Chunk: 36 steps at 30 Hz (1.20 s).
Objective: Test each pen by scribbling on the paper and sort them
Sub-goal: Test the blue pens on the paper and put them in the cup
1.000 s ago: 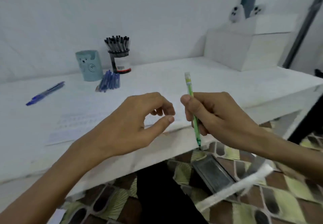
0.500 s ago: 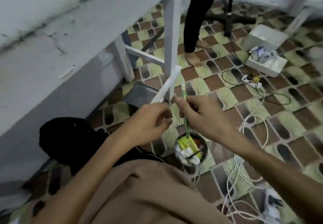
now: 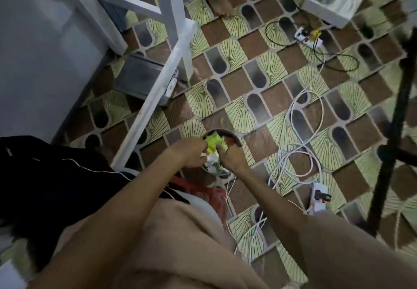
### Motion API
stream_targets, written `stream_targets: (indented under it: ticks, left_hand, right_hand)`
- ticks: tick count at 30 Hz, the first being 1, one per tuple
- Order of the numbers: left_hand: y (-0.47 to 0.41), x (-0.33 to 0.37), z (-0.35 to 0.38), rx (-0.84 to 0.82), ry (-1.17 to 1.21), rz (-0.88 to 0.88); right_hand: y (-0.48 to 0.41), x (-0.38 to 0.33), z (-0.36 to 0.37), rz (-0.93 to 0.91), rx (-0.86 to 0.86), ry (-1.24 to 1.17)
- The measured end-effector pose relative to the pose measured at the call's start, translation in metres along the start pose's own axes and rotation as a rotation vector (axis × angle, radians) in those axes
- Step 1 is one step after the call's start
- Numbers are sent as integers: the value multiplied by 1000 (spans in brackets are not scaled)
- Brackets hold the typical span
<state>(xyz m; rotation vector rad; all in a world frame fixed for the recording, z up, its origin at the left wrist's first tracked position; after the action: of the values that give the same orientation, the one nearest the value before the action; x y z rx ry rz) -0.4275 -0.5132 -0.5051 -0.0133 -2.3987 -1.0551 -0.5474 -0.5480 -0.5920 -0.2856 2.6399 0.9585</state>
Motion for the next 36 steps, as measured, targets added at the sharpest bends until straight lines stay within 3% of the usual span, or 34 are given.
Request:
stream_targets:
  ticks: [3, 9, 16, 24, 30, 36]
  left_hand:
    - [-3, -9, 3, -21, 57, -20]
    - [22, -1, -30, 64, 117, 64]
    - [138, 35, -133, 432, 92, 219]
    - [386, 71, -246, 981, -76, 284]
    - [560, 43, -256, 1273, -189, 110]
    - [678, -36, -222, 1414, -137, -190]
  right_hand:
    - [0, 15, 5, 38, -45, 7]
    - [29, -26, -61, -102, 18, 104]
    - [119, -158, -195, -421, 351, 255]
    - [280, -313, -314, -826, 701, 236]
    - [378, -452, -325, -1226, 700, 116]
    - [446, -588, -254, -1578, 532, 144]
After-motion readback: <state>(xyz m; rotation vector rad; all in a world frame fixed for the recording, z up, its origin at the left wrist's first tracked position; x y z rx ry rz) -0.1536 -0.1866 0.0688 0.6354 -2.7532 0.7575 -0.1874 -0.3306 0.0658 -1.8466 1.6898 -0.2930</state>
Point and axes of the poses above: each hand's wrist, its own y-axis away from the middle knuckle, its own z-axis out of the palm, x = y × z, the point moved 10 cm from there along -y, towards the middle knuckle, and after that the axes turned 13 degrees about y, right-handed, at the moved point
